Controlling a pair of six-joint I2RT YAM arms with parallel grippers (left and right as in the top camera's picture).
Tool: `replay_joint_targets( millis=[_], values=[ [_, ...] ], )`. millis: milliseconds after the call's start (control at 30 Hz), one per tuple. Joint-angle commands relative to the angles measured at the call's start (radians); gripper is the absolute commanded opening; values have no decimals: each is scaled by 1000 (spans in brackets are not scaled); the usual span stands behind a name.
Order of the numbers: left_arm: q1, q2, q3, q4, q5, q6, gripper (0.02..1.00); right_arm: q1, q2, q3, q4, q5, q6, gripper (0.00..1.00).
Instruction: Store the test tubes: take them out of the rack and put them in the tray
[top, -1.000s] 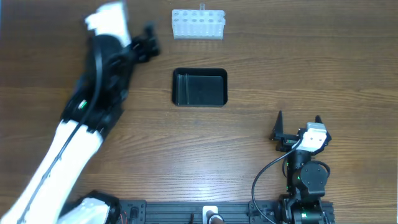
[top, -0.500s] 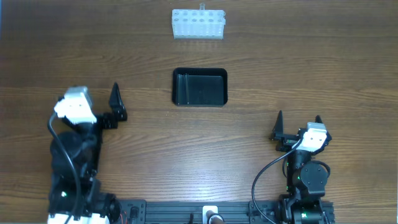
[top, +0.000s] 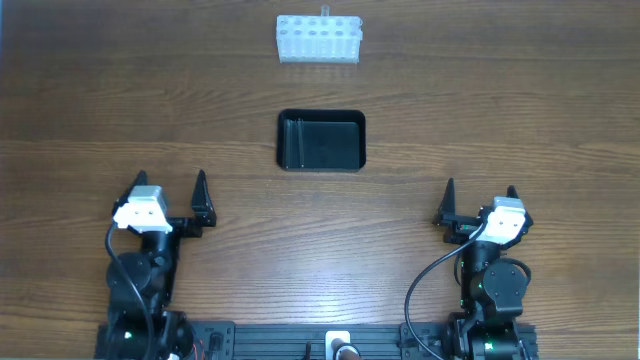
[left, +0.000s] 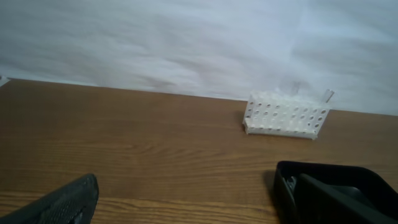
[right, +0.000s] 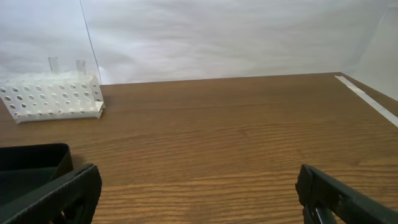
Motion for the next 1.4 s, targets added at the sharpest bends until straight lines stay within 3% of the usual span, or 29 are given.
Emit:
replay_joint_targets(
  millis=[33, 167, 1400],
  values=[
    [5, -84, -61, -35, 33, 15, 998, -7, -8, -6, -4, -5, -5, 991],
    [5, -142, -61, -132, 33, 15, 996, -7, -8, -6, -4, -5, -5, 991],
    [5, -151, -61, -128, 36, 14, 998, -7, -8, -6, -4, -5, -5, 991]
  ],
)
